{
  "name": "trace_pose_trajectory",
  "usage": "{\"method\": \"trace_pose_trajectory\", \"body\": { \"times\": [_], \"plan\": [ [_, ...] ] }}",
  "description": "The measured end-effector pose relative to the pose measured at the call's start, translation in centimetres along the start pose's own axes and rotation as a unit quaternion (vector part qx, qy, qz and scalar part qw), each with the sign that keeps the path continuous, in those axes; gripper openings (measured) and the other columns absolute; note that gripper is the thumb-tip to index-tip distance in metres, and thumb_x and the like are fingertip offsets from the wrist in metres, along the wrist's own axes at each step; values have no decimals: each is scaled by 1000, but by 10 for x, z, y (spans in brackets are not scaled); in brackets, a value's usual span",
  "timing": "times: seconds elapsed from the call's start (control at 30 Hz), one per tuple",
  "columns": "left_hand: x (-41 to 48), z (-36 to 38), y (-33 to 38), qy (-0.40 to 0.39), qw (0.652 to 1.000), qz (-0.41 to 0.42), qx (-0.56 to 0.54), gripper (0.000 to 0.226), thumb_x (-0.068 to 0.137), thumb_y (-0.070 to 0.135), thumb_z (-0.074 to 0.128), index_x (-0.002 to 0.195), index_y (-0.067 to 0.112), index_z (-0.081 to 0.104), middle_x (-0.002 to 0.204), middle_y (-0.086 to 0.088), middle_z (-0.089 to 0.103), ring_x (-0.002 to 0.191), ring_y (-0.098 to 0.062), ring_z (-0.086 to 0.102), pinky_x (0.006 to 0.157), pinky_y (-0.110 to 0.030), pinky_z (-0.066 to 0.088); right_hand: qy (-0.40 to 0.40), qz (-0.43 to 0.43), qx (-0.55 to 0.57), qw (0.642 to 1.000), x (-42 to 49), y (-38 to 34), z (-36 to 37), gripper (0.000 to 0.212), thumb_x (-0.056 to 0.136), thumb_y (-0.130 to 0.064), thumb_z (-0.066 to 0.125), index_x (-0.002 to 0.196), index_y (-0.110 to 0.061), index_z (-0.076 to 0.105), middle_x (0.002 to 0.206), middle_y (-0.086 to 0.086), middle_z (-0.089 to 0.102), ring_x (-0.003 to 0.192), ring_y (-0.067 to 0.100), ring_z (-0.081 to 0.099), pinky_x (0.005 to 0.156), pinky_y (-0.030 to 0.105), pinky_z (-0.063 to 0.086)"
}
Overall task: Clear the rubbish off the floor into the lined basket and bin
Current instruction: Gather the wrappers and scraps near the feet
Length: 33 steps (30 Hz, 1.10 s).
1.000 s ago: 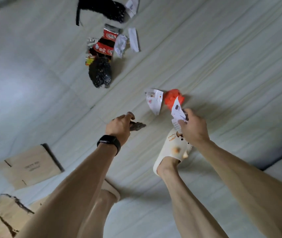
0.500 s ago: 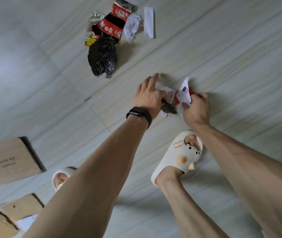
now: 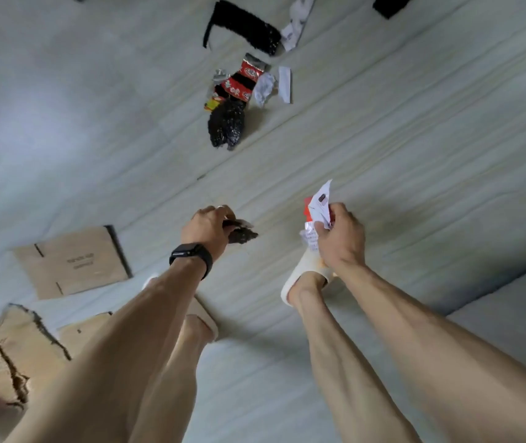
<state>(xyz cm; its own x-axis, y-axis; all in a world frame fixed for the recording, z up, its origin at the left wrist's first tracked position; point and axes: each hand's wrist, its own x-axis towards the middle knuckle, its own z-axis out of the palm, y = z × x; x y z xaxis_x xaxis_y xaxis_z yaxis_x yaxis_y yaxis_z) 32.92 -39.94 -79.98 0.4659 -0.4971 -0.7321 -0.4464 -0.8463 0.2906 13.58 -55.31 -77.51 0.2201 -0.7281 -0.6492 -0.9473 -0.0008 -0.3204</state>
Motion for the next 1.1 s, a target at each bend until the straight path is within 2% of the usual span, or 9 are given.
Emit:
{"method": "trace_pose_trajectory", "body": {
  "times": [0.17,0.33,0.4,0.53,0.67,0.8,0.93,1.03,1.1],
  "plan": [
    [-145,-132,-37,65,992,-65,-83,14,90,41,64,98,30,67,99,-1,69,88,-24,64,67,-29,49,-6,-68,8,998,-127,-105,-66,21,86,-14,68,106,-12,64,104,11,68,97,33,60,77,35,45],
    [-283,-267,-65,131,979,-71,-141,17,88,47,63,93,31,65,76,3,72,69,-20,68,65,-35,58,-26,-153,56,986,-262,-220,-123,20,86,-13,67,106,-11,67,101,9,70,94,29,63,81,39,51],
    [-339,-310,-79,178,967,-74,-166,13,88,43,65,92,30,66,76,4,71,66,-18,68,64,-36,58,-33,-208,81,974,-320,-263,-142,14,86,-15,68,100,-14,67,93,4,70,85,23,62,74,32,49],
    [-442,-360,-99,302,919,-86,-239,12,86,37,71,94,28,69,81,9,70,64,-8,64,58,-28,56,-52,-314,129,939,-420,-325,-168,9,82,-20,71,89,-22,66,78,-7,67,72,18,58,63,21,45],
    [-538,-375,-112,386,850,-111,-341,16,85,38,72,96,26,70,87,5,72,73,-15,70,69,-39,59,-103,-430,116,889,-496,-365,-191,9,85,-26,69,93,-25,66,82,-7,70,77,13,63,68,34,53],
    [-653,-367,-133,492,787,-159,-336,18,84,37,73,96,23,72,90,4,73,78,-10,68,75,-29,56,-57,-626,66,775,-583,-385,-206,14,86,-24,77,96,-26,69,80,-13,60,73,4,56,63,14,43],
    [-747,-351,-167,557,742,-204,-312,17,84,34,73,99,25,72,96,8,72,86,-5,64,78,-22,51,-45,-766,9,642,-659,-397,-187,21,80,-3,80,99,-11,75,85,4,65,73,25,63,71,38,56],
    [-807,-324,-199,582,713,-238,-311,16,84,30,75,98,23,73,95,9,72,89,-7,65,80,-22,51,-39,-826,-31,561,-707,-393,-156,22,78,3,78,96,-9,75,88,6,68,77,28,67,74,36,58],
    [-838,-301,-224,585,700,-261,-315,14,82,27,76,95,24,73,93,11,72,89,-7,66,79,-19,49,-57,-842,-55,533,-734,-387,-132,19,81,-1,73,98,-11,75,91,5,69,80,28,67,73,38,59]
  ]
}}
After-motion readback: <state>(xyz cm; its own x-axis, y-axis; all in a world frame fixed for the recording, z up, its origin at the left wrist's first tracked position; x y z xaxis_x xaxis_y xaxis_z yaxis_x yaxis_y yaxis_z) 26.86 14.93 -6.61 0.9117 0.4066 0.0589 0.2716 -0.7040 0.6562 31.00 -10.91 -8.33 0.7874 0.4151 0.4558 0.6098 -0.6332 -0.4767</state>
